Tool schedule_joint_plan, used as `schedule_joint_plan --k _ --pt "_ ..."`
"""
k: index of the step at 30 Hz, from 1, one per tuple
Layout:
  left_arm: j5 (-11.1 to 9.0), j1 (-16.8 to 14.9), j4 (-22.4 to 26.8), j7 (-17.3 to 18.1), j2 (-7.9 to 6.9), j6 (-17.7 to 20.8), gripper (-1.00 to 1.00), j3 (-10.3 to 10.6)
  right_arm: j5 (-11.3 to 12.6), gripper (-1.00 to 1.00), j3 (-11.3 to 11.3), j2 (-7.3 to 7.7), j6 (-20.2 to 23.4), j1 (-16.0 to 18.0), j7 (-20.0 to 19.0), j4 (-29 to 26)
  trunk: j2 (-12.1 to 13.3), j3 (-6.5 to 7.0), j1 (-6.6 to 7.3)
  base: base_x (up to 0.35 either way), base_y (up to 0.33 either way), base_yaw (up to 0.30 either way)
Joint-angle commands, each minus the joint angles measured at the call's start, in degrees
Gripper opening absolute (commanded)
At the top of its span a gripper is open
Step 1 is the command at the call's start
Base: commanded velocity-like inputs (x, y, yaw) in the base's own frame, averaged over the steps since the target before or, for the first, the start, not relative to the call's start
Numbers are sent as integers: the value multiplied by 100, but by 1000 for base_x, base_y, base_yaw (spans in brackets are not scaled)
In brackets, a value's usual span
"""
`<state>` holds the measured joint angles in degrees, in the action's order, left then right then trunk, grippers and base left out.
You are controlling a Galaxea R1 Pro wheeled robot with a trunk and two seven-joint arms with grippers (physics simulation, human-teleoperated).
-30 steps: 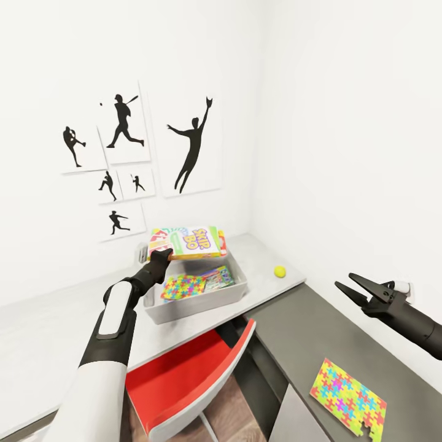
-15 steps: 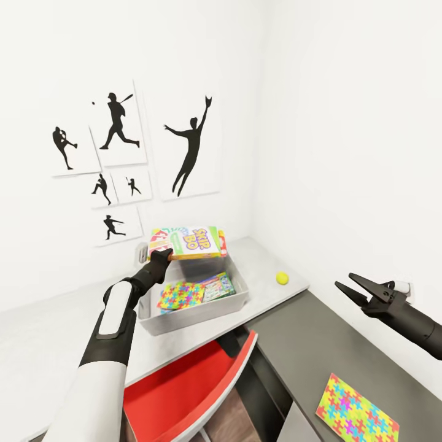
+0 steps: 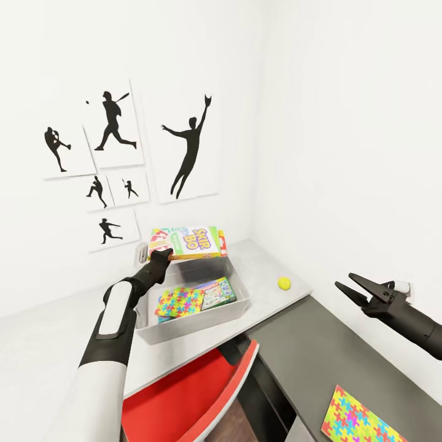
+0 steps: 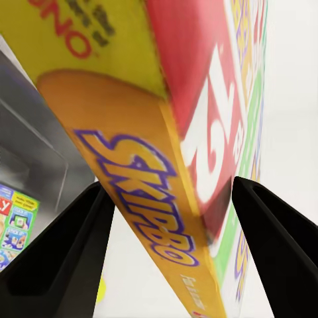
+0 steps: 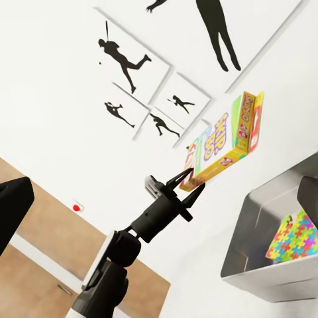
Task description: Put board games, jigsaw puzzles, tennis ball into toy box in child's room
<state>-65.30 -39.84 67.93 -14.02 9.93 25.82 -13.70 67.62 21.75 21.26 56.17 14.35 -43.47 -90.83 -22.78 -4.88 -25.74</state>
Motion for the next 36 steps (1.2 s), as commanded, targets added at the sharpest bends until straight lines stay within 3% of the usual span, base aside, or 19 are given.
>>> schedule_joint_plan --k 1,11,17,28,36 --pt "-62 -6 10 -49 7 29 -100 -17 -10 100 5 1 25 6 -21 0 -13 -13 -4 12 0 0" --pt "-69 2 18 -48 7 47 -100 -17 -7 100 12 1 25 6 -21 -2 -13 -13 -4 3 0 0" --pt "-78 2 17 -48 7 60 -100 -19 -4 100 148 1 47 6 -24 1 -13 -17 -4 0 0 0" --pt "-55 30 10 -69 -2 70 -100 -49 -3 100 206 1 61 6 -38 4 -13 -97 -4 0 0 0" --pt "-45 44 8 -520 -8 64 -100 -54 -3 100 207 1 64 6 -38 4 -13 -170 -4 0 0 0"
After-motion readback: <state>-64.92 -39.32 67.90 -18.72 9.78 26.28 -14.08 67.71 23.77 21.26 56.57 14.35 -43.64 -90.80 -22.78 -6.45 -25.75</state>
